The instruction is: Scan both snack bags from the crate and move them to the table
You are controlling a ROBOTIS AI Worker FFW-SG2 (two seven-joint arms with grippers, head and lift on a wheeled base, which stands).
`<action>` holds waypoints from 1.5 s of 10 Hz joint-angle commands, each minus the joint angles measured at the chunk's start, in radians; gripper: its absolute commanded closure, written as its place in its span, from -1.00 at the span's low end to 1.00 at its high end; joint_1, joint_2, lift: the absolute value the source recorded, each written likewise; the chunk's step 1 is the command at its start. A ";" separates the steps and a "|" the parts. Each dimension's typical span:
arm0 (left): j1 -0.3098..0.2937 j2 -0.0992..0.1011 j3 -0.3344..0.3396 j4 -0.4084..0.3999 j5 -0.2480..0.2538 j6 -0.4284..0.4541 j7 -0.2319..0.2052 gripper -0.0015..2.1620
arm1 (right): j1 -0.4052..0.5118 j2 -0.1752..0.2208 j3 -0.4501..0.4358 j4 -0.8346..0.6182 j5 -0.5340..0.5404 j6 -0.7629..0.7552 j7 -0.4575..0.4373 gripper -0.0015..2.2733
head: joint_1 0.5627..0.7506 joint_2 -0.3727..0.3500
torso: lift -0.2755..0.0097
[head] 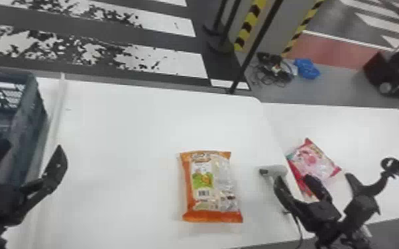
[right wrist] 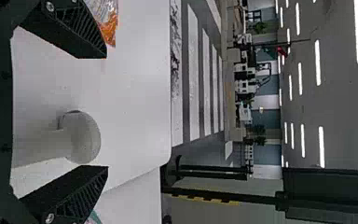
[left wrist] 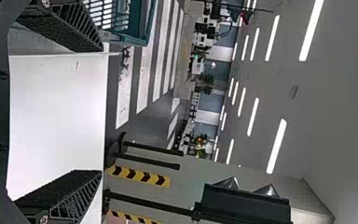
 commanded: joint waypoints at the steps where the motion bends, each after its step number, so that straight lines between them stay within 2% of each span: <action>1: -0.016 -0.002 -0.013 0.038 0.000 -0.024 0.000 -0.94 | -0.036 -0.042 -0.007 0.108 0.026 -0.044 -0.001 -0.94 | 0.41 -0.94 | 0.32; 4: -0.016 -0.007 -0.013 0.033 -0.002 -0.021 0.002 -0.94 | -0.116 -0.112 0.017 0.278 0.035 -0.057 -0.001 -0.95 | 0.41 -0.94 | 0.32; 8: -0.011 -0.008 -0.004 0.021 -0.003 -0.021 0.002 -0.94 | -0.178 -0.154 0.026 0.422 0.053 -0.054 -0.001 -0.92 | 0.41 -0.94 | 0.32; 9: -0.010 -0.008 -0.007 0.010 -0.003 -0.021 0.002 -0.94 | -0.180 -0.158 0.040 0.430 0.059 -0.047 0.004 -0.50 | 0.41 -0.94 | 0.32; 10: -0.007 -0.008 -0.010 -0.004 -0.003 -0.018 0.002 -0.94 | -0.180 -0.161 0.054 0.427 0.072 0.017 0.013 0.85 | 0.41 -0.94 | 0.32; 11: 0.001 -0.007 -0.010 -0.025 -0.003 -0.015 0.003 -0.94 | -0.183 -0.166 0.057 0.427 0.072 0.029 0.035 0.97 | 0.41 -0.94 | 0.32; 15: 0.026 0.003 -0.009 -0.085 -0.003 -0.006 0.008 -0.94 | -0.178 -0.141 0.059 0.401 0.065 0.035 0.039 0.97 | 0.41 -0.94 | 0.32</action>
